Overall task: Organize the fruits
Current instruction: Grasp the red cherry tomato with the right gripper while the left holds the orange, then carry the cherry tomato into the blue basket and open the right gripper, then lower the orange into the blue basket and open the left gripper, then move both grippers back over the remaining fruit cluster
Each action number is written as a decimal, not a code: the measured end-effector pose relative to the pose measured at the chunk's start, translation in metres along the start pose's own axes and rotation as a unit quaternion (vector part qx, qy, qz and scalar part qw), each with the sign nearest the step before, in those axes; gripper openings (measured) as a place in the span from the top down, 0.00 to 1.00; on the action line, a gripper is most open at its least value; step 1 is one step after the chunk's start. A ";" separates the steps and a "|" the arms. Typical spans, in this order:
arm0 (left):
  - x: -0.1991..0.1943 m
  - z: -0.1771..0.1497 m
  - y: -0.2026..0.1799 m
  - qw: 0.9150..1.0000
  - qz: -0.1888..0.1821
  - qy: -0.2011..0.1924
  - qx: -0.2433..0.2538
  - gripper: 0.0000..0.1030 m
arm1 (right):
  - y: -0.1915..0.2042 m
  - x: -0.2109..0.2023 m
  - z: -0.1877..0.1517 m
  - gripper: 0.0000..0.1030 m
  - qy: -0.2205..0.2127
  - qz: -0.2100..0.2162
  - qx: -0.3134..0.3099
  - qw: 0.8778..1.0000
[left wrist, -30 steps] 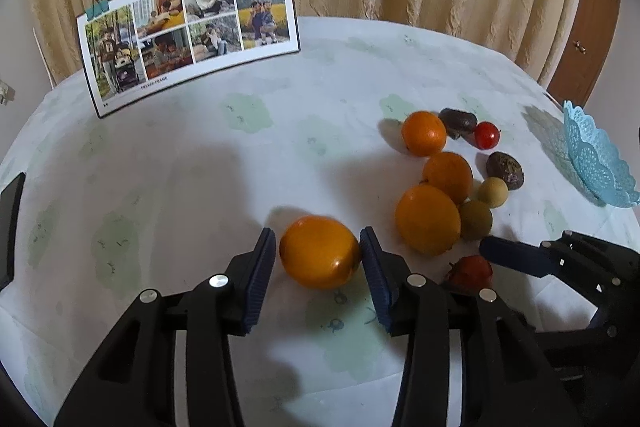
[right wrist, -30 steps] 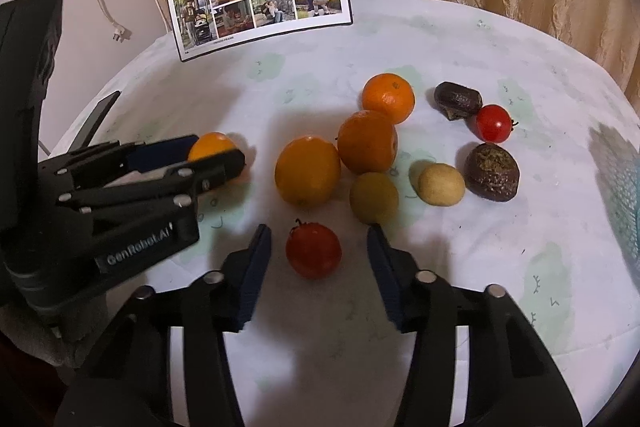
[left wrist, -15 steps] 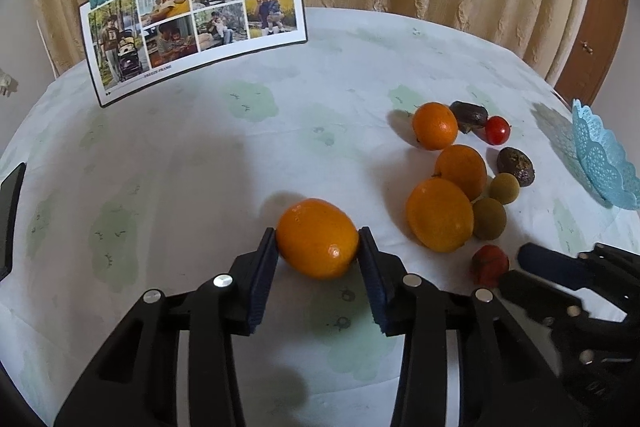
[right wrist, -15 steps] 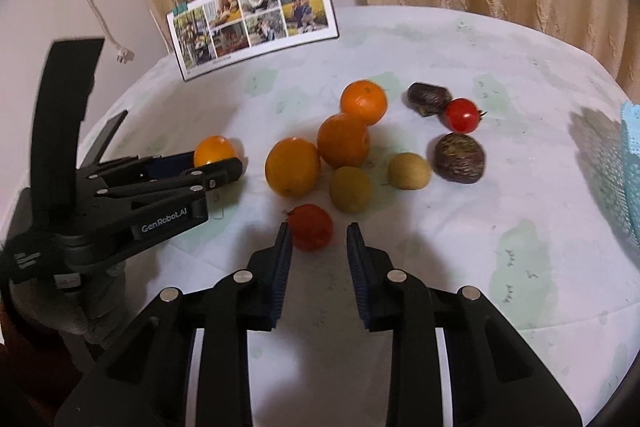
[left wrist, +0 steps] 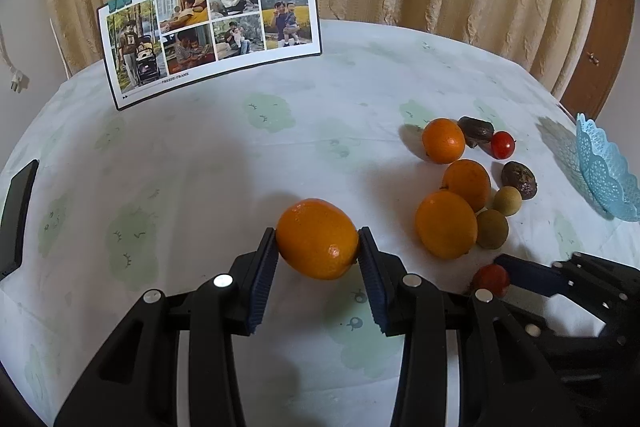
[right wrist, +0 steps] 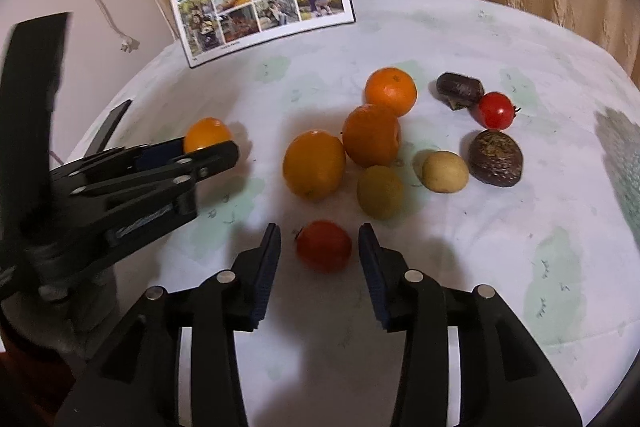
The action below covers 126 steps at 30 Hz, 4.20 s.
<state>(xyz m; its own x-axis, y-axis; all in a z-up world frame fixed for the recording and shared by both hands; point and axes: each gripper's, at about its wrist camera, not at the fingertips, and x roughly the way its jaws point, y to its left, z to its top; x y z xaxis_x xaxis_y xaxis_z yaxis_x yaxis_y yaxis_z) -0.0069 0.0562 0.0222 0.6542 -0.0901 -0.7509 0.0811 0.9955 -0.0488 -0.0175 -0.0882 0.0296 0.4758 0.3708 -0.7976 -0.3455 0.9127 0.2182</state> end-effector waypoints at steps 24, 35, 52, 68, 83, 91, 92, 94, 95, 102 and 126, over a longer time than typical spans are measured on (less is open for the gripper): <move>-0.028 0.007 -0.048 0.999 -0.012 -0.025 0.042 0.60 | -0.096 -0.117 -0.022 0.73 -0.131 -0.077 0.112 0.982; -0.030 0.017 -0.104 0.996 -0.033 -0.022 0.075 0.60 | -0.201 -0.173 -0.043 0.73 -0.190 -0.151 0.207 0.948; -0.023 0.036 -0.200 0.987 -0.082 -0.019 0.137 0.60 | -0.266 -0.202 -0.090 0.34 -0.270 -0.259 0.279 0.884; -0.002 0.052 -0.336 0.962 -0.169 -0.028 0.215 0.60 | -0.268 -0.211 -0.107 0.29 -0.312 -0.283 0.309 0.853; 0.001 0.055 -0.353 0.960 -0.154 -0.063 0.224 0.19 | -0.271 -0.209 -0.107 0.23 -0.314 -0.287 0.319 0.847; -0.006 0.057 -0.334 0.964 -0.106 -0.091 0.226 0.13 | -0.268 -0.209 -0.106 0.22 -0.314 -0.298 0.317 0.844; -0.008 0.057 -0.331 0.964 -0.102 -0.094 0.226 0.13 | -0.268 -0.209 -0.106 0.22 -0.313 -0.299 0.316 0.844; -0.011 0.058 -0.325 0.965 -0.097 -0.099 0.223 0.13 | -0.267 -0.209 -0.107 0.22 -0.313 -0.302 0.316 0.843; -0.012 0.058 -0.322 0.966 -0.095 -0.100 0.221 0.13 | -0.267 -0.209 -0.107 0.22 -0.313 -0.303 0.316 0.843; -0.020 0.060 -0.292 0.970 -0.084 -0.107 0.200 0.12 | -0.262 -0.208 -0.106 0.19 -0.309 -0.320 0.308 0.841; 0.002 0.098 -0.145 0.995 -0.037 -0.050 0.076 0.11 | -0.178 -0.170 -0.050 0.15 -0.271 -0.232 0.226 0.906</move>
<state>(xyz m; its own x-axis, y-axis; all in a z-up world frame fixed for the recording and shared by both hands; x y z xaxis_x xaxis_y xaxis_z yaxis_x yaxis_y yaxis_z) 0.0563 -0.0907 0.0919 0.7129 -0.1728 -0.6797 0.2390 0.9710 0.0037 -0.0772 -0.3219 0.0979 0.8553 -0.1536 -0.4949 0.3021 0.9237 0.2355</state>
